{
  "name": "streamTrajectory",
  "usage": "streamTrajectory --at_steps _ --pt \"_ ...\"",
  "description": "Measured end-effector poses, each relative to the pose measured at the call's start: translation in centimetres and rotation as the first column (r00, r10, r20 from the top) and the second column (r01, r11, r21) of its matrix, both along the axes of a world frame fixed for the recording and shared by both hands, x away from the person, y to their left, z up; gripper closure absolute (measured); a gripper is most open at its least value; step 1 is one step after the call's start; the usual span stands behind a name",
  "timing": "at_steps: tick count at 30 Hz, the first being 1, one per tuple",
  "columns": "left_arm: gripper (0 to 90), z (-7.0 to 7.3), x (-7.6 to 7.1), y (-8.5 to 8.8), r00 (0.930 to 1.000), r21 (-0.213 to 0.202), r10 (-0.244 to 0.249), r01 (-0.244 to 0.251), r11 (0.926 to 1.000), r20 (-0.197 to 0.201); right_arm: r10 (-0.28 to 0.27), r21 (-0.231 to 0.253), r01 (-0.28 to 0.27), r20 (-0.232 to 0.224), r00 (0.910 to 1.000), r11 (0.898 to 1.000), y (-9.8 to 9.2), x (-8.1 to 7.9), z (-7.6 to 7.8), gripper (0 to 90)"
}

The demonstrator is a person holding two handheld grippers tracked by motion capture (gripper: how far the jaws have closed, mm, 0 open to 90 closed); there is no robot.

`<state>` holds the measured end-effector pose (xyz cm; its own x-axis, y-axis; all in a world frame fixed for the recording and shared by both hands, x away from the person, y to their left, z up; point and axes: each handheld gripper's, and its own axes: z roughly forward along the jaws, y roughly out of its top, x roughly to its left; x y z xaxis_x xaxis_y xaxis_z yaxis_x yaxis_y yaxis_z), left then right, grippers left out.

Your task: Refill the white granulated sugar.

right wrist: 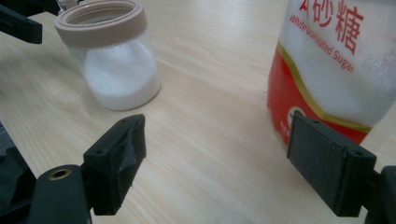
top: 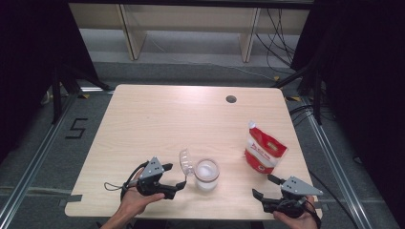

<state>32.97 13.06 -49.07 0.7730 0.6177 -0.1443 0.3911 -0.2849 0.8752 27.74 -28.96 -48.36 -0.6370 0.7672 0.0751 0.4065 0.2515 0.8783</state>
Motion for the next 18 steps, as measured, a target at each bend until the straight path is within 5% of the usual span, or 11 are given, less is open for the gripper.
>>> streamTrajectory --at_steps 18 --pt "17.2 0.6 0.09 0.5 0.9996 -0.04 0.018 -0.018 0.999 -0.02 0.043 -0.03 -0.044 -0.029 0.9987 0.999 0.69 -0.2 -0.53 20.3"
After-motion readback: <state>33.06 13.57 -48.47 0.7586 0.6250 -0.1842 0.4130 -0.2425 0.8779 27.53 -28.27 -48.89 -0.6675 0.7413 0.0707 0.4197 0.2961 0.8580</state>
